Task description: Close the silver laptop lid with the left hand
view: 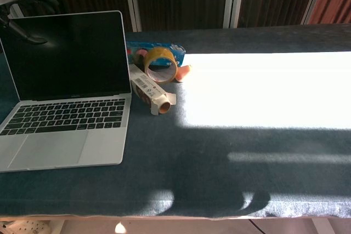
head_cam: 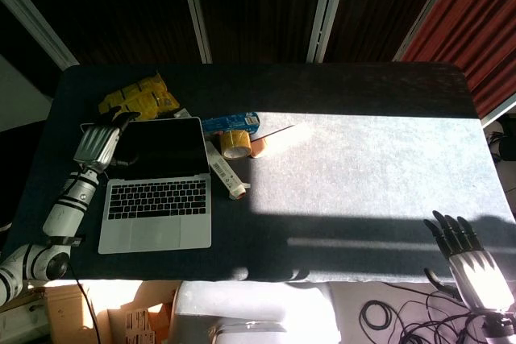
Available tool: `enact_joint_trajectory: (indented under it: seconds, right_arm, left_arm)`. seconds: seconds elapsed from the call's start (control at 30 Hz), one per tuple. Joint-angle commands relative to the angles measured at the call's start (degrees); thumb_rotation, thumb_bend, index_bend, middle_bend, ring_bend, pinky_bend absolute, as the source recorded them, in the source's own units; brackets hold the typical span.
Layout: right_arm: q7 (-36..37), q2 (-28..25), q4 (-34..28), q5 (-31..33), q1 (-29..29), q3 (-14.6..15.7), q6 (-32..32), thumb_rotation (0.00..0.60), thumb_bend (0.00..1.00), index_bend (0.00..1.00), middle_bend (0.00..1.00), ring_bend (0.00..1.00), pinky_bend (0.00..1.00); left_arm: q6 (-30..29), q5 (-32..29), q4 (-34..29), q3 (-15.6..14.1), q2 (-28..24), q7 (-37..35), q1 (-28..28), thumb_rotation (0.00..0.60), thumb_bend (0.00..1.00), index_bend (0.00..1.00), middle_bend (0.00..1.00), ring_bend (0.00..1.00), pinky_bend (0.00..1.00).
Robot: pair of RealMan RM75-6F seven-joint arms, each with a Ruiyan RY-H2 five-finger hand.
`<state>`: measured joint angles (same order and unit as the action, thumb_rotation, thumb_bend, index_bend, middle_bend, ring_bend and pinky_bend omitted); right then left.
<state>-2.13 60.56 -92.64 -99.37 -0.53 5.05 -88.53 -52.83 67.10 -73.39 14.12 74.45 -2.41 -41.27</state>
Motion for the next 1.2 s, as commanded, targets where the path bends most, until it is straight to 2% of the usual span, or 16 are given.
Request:
enact_joint_trajectory:
  seconds: [0.03, 0.17, 0.5, 0.57, 0.67, 0.77, 0.87, 1.2]
  right_arm:
    - [-0.05, -0.01, -0.02, 0.02, 0.03, 0.01, 0.1, 0.6, 0.22, 0.0, 0.0, 0.0, 0.0]
    - [-0.04, -0.02, 0.02, -0.05, -0.13, 0.09, -0.09, 0.6, 0.22, 0.0, 0.0, 0.0, 0.0]
    - [0.34, -0.1, 0.22, 0.01, -0.11, -0.01, -0.16, 0.6, 0.22, 0.0, 0.0, 0.0, 0.0]
    - [0.34, -0.1, 0.24, -0.02, -0.21, -0.02, -0.34, 0.6, 0.22, 0.0, 0.0, 0.0, 0.0]
    - [0.42, -0.11, 0.3, 0.03, -0.29, -0.05, -0.5, 0.6, 0.22, 0.0, 0.0, 0.0, 0.0]
    - [0.45, -0.1, 0.33, 0.09, -0.32, -0.08, -0.54, 0.6, 0.22, 0.0, 0.0, 0.0, 0.0]
    - [0.31, -0.05, 0.39, 0.04, -0.31, -0.09, -0.53, 0.6, 0.22, 0.0, 0.0, 0.0, 0.0]
    - [-1.13, 0.5, 0.1, 0.11, -0.11, -0.07, 0.29, 0.6, 0.22, 0.0, 0.0, 0.0, 0.0]
  left_arm:
    - [0.04, -0.12, 0.02, 0.08, 0.14, -0.04, -0.06, 0.595, 0.24, 0.16, 0.2, 0.04, 0.14]
    - [0.22, -0.09, 0.55, 0.12, 0.67, -0.25, -0.31, 0.594, 0.24, 0.11, 0.2, 0.04, 0.14]
    - [2.68, -1.81, 0.92, 0.2, 1.88, -0.11, -1.25, 0.595, 0.24, 0.11, 0.2, 0.04, 0.14]
    - [2.92, -1.91, 0.68, -0.04, 1.79, 1.01, -1.48, 0.595, 0.24, 0.11, 0.2, 0.07, 0.14]
    - [2.61, -1.94, -0.03, 0.04, 1.5, 1.43, -1.46, 0.594, 0.24, 0.15, 0.27, 0.15, 0.16]
    - [2.11, -1.63, -0.44, 0.02, 1.24, 1.68, -1.36, 0.594, 0.24, 0.22, 0.34, 0.21, 0.24]
    - [-1.78, 0.59, -3.45, -0.9, -1.13, 3.09, 0.6, 0.599, 0.24, 0.24, 0.36, 0.24, 0.32]
    - [-6.16, 6.35, -13.64, -4.39, -8.97, 2.77, 5.3, 0.6, 0.24, 0.24, 0.36, 0.24, 0.32]
